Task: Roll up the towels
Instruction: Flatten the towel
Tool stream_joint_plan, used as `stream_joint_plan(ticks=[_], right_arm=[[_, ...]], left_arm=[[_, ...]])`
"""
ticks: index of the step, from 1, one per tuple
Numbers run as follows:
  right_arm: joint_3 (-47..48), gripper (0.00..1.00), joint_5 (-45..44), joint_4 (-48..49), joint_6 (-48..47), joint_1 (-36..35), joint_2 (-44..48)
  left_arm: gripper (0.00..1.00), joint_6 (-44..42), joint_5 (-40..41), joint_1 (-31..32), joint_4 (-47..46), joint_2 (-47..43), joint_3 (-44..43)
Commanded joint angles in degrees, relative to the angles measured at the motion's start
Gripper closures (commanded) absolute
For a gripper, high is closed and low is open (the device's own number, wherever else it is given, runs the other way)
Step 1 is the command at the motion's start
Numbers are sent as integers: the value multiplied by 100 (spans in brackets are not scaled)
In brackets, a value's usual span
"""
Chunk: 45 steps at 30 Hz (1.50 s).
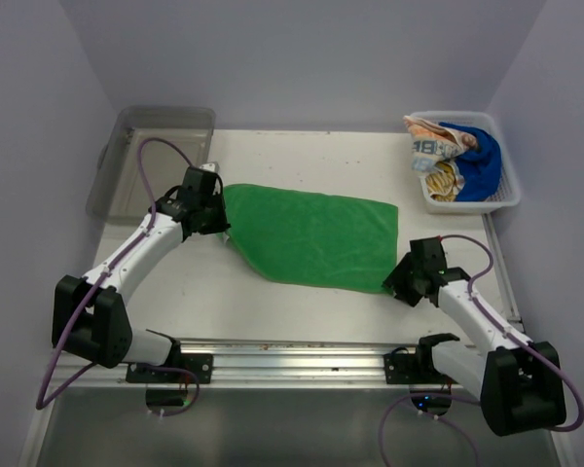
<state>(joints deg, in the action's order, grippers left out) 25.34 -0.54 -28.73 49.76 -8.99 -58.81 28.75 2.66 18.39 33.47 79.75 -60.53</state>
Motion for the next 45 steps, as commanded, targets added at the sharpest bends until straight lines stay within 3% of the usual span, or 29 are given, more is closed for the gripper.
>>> stream_joint_plan(ticks=[1, 6, 9, 14, 19, 23, 31, 35, 45], right_arm=[[-143, 49, -140, -89, 174, -6, 36], [-355, 54, 36, 368, 368, 3, -43], [-346, 63, 36, 526, 429, 3, -175], [-40, 100, -43, 264, 430, -6, -44], [1111, 100, -560, -641, -123, 3, 396], [2777, 100, -992, -1011, -607, 134, 212], [5732, 100, -1335, -1477, -1284, 416, -289], [6579, 100, -1458, -1714, -1460, 416, -220], [7458, 100, -1511, -2443, -1697, 407, 474]], left_arm=[[100, -1, -46, -29, -289, -161, -46], [100, -10, -72, -29, -315, -152, -11], [100, -10, -90, -29, -324, -135, -20], [100, -19, -107, -29, -289, -126, -99], [100, -115, -116, -29, -61, -100, -573], [100, -229, -151, -46, 133, -29, -1293], [100, -370, -169, -301, 713, 103, -3753], [100, -353, -151, -371, 696, -204, -4465], [100, -177, 95, -380, 660, -1355, -4529]])
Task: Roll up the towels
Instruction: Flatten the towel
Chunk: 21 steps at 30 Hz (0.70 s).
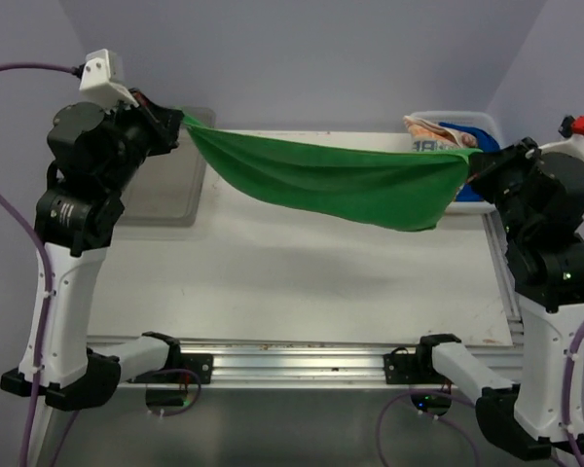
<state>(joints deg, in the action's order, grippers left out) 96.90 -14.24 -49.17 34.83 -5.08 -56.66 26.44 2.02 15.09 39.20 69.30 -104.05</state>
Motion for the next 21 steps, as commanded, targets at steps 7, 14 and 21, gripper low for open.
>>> stream_joint_plan(ticks=[7, 14, 21], right_arm=[[829, 100, -281, -1357, -450, 25, 963], [717, 100, -466, -2070, -354, 25, 1455], [-1232, 100, -404, -1518, -205, 16, 1711]], left_arm=[[100, 125, 431, -50, 483, -1356, 51], [100, 371, 325, -50, 887, -2200, 675], [100, 301, 396, -50, 397, -2184, 2080]])
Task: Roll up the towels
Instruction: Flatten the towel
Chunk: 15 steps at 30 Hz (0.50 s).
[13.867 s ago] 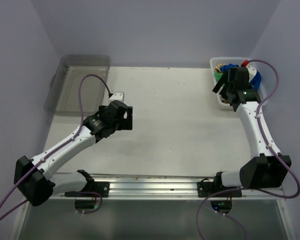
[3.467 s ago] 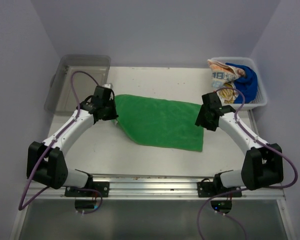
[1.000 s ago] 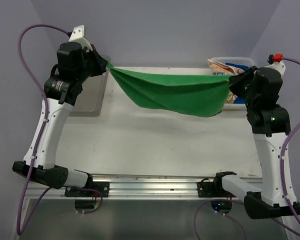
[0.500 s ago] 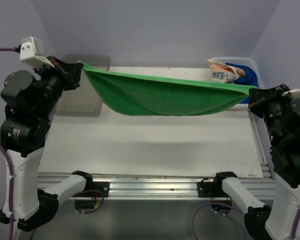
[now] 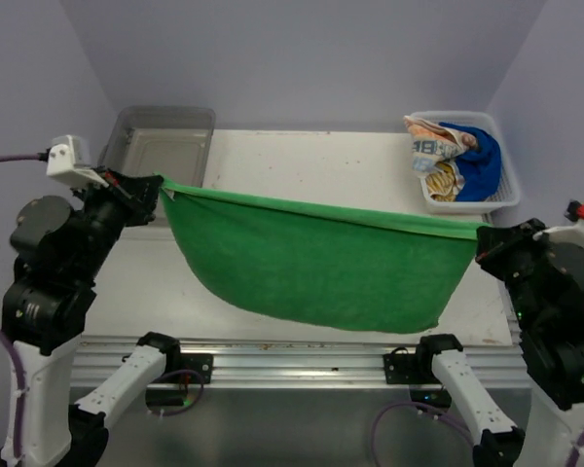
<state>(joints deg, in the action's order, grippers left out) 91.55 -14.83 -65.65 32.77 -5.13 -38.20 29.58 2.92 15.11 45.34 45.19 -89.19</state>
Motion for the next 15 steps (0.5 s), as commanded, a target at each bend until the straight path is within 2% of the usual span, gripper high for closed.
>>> stream_joint_plan(ticks=[1, 6, 9, 13, 15], right_arm=[[-1291, 100, -328, 262, 27, 20, -144], [-3068, 100, -117, 1649, 229, 20, -599], [-3580, 100, -221, 2450, 212, 29, -1188], [-3609, 100, -415, 3127, 115, 29, -2671], [-3452, 100, -485, 3383, 89, 29, -3069]], left_arm=[[100, -14, 297, -52, -341, 340, 996], [100, 39, 157, -52, -1325, 1174, 2044], [100, 118, 78, -52, -1834, 2097, 2362], [100, 197, 42, -52, -2257, 3518, 2170], [100, 223, -63, -52, -2398, 3943, 1872]])
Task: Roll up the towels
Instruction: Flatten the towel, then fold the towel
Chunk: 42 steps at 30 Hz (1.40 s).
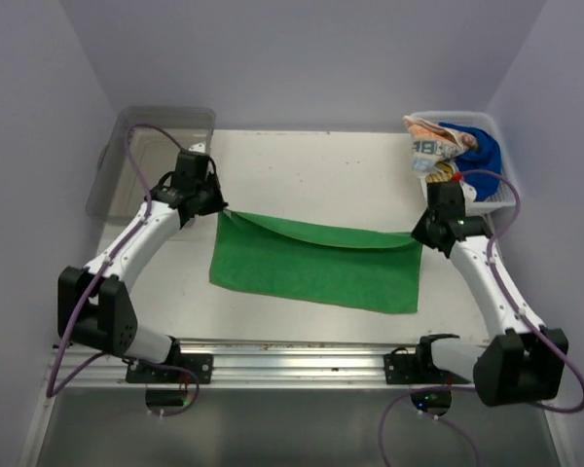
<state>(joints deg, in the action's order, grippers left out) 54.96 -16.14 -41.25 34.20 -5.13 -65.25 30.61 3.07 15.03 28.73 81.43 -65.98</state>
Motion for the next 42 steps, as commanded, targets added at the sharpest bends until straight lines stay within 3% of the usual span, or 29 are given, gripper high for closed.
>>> stream_joint_plan(ticks=[1, 10, 33, 42], right_arm=[[278, 100, -381, 979, -53, 29, -739], [841, 100, -486, 1287, -97, 38, -1727], [1773, 100, -355, 1375, -651, 653, -2501], [984, 100, -100, 1050, -493, 644, -1755]], left_arm=[[100, 121, -113, -44, -737, 704, -564], [100, 59, -254, -96, -658, 2113, -1585], [100, 59, -975, -395, -834, 2694, -2297], [100, -99, -993, -395, -597, 2045, -1823]])
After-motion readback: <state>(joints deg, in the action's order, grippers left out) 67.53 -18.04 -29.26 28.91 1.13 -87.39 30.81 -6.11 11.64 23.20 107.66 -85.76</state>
